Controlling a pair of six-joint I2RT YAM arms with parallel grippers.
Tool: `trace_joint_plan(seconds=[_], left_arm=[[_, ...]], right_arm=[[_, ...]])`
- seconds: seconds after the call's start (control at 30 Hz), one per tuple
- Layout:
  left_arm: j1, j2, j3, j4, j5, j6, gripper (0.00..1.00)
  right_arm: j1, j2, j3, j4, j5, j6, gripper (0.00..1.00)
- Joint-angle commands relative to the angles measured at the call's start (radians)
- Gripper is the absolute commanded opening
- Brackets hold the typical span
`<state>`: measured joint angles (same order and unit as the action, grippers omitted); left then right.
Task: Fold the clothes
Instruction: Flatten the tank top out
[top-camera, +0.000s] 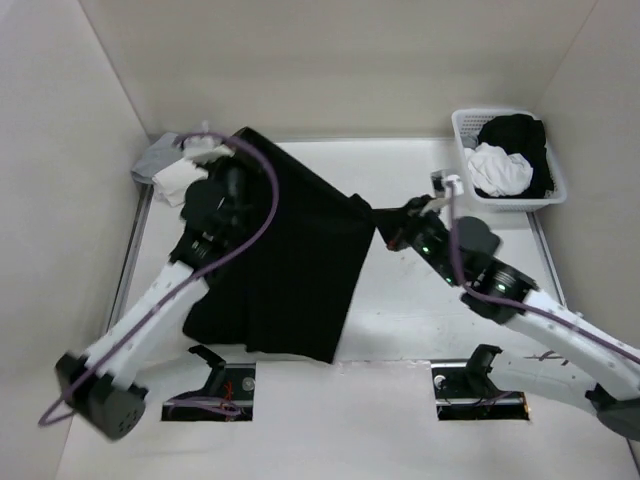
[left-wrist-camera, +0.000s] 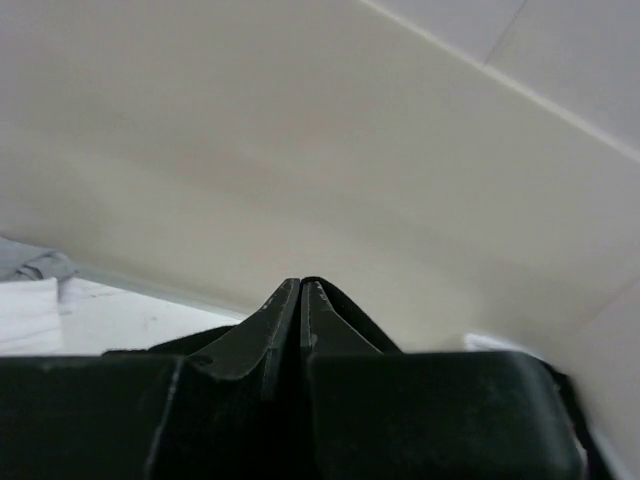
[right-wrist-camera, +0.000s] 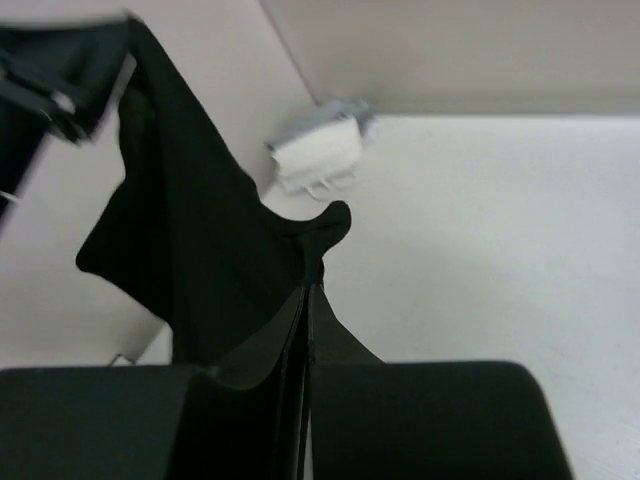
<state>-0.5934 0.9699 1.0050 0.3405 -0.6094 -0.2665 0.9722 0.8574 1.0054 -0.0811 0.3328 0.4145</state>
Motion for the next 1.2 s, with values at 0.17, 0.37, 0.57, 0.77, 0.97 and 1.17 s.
trace_joint_plan(seconds=[0.17,0.37,0.57,0.77,0.97,1.17], left_arm=[[0.206,0.701,0.386,0.092,0.290,-0.051,0.06],[0.231,0.903,0.594,-0.069,0.266,-0.065,0.36],[0.206,0.609,0.162,-0.005,0.165,-0.143,0.50],[0.270,0.328,-0.314,-0.012,0.122,-0.338,0.48],[0.254,0.101,-0.532,-0.113,0.175,-0.450,0.47],[0.244,-0.033,-0.621,-0.198,0.201,-0.465,0.47]], right_arm=[[-0.446,0.527,-0.027,0.251,-0.253,0.191,0.04],[-0.660,0.894,0.350,0.227,-0.262,0.236,0.29],[-0.550,0.821,0.232,0.205,-0.275,0.230,0.47],[-0.156,0.706,-0.158,0.270,-0.219,0.251,0.16],[0.058,0.755,-0.231,0.216,-0.098,0.317,0.53],[0.092,0.884,-0.116,0.153,-0.002,0.336,0.59]])
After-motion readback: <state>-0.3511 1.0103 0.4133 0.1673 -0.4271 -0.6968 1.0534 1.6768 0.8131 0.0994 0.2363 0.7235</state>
